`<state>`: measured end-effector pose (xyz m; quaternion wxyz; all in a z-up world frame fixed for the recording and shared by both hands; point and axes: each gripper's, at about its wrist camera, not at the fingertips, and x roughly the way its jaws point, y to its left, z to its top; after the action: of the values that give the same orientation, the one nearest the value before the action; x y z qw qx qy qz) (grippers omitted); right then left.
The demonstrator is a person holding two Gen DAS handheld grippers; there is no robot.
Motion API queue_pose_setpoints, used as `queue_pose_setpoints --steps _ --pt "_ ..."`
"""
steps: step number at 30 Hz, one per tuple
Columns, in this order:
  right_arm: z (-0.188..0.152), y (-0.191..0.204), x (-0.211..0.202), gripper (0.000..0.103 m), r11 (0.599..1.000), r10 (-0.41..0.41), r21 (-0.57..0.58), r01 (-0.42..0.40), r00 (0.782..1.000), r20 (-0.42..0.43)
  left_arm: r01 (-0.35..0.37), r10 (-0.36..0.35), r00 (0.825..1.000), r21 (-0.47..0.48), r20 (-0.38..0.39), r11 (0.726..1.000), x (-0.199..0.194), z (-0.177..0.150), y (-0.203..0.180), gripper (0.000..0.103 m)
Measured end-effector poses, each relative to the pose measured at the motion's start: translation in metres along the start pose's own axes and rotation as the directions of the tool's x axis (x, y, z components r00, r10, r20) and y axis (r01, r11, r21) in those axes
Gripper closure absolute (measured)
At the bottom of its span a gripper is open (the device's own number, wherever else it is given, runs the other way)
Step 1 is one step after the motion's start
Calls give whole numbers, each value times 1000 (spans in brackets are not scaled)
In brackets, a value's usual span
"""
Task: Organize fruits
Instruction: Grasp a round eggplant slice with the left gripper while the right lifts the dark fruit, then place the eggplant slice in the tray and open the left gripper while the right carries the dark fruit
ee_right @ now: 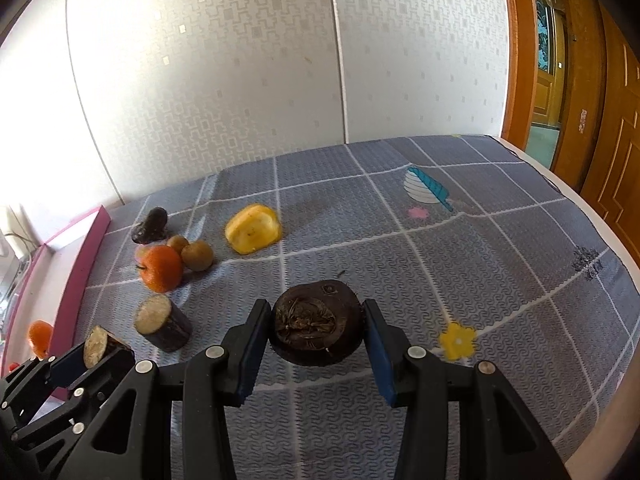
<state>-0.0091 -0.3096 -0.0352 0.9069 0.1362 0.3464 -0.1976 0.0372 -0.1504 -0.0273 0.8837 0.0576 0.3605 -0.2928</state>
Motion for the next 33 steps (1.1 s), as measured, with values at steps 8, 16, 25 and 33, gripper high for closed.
queue_pose_setpoints --steps 8,16,25,33 --pt "1 21 -4 56 998 51 -25 -51 999 17 -4 6 999 -39 52 999 -21 6 19 69" --pt "7 41 -9 56 992 121 -47 -119 992 37 -36 47 994 -107 95 994 -44 7 50 69" --pt "14 80 -14 56 969 220 -126 -211 974 58 -100 122 985 -173 118 980 -67 12 97 69" --pt "14 105 -14 56 944 281 -189 -270 959 33 -165 188 975 -188 114 968 -83 17 141 69"
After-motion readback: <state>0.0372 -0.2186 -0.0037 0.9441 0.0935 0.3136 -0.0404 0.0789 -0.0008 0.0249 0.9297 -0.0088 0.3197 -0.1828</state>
